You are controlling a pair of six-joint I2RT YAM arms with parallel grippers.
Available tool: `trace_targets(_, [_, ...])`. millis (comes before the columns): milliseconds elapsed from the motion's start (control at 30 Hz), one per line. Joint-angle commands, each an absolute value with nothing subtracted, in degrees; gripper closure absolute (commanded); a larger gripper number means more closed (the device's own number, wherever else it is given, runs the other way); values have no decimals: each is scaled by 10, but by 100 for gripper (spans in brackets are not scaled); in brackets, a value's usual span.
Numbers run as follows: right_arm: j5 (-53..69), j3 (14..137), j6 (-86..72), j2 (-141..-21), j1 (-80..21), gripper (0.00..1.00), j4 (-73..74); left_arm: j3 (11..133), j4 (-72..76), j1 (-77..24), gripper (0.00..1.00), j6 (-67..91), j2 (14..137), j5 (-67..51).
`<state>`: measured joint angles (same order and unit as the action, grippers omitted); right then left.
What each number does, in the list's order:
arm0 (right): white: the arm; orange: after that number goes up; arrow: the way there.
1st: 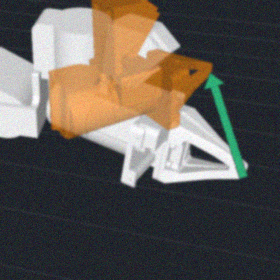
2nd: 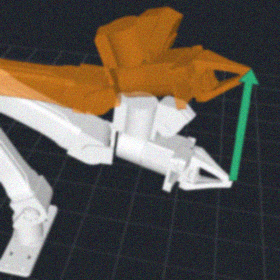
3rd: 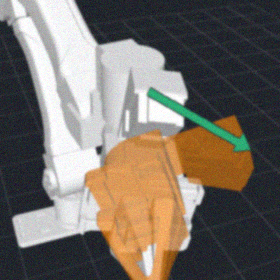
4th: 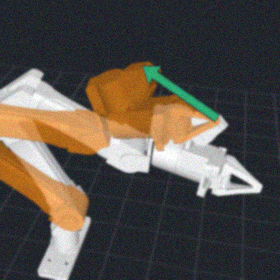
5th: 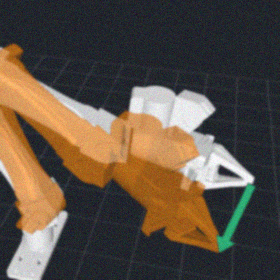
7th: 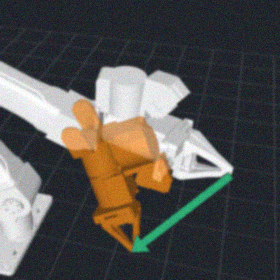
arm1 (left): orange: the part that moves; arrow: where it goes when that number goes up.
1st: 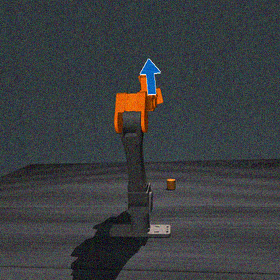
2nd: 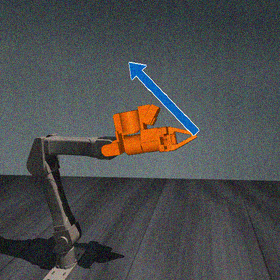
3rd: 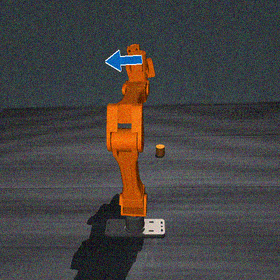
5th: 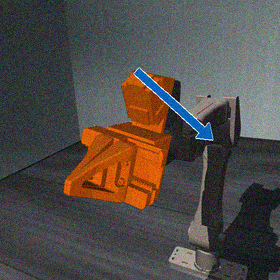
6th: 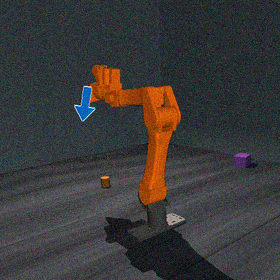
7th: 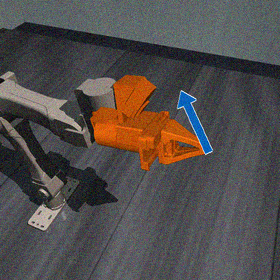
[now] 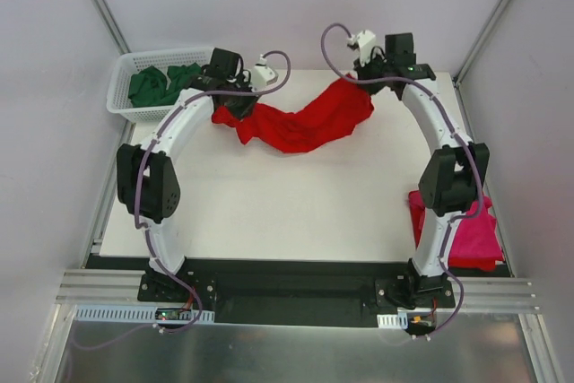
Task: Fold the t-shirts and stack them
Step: Flatten out the tshirt
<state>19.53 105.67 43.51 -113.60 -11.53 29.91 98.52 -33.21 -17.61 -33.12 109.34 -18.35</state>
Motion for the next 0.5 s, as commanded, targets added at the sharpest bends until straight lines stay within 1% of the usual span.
trace_targets(0, [110,1151,408,-1127,-106,99,218,963,-352,-180,100,-335,1044,-185])
trace_targets(67, [88,1208,418,-1149,-106,98,211,908,-371,-185,100,-334,1024,-203])
trace_targets(100, [80,1221,428,-1171,-107,85,208,890,-380,-189,100,-338,1010,-207])
trace_targets(133, [66,1242,449,-1186,-110,57,207,870,-392,-193,100,-344,1001,-207])
trace_targets(167, [15,1249,467,-1199,-114,1,208,836,-405,-201,100,-349,993,-218])
trace_targets(200, [-15,1252,482,-1209,-121,4,213,822,-436,-204,100,-352,978,-222])
trace_targets(267, [-53,1218,498,-1214,-122,4,208,791,-465,-207,100,-359,962,-233])
trace_targets(333, [-21,1169,491,-1168,-113,4,208,770,-482,-207,100,-355,934,-226])
trace_targets(367, [23,1105,485,-1144,-109,4,207,765,-484,-207,100,-355,922,-222])
trace_targets(467, [82,1041,480,-1092,-109,4,250,770,-483,-206,100,-352,887,-202])
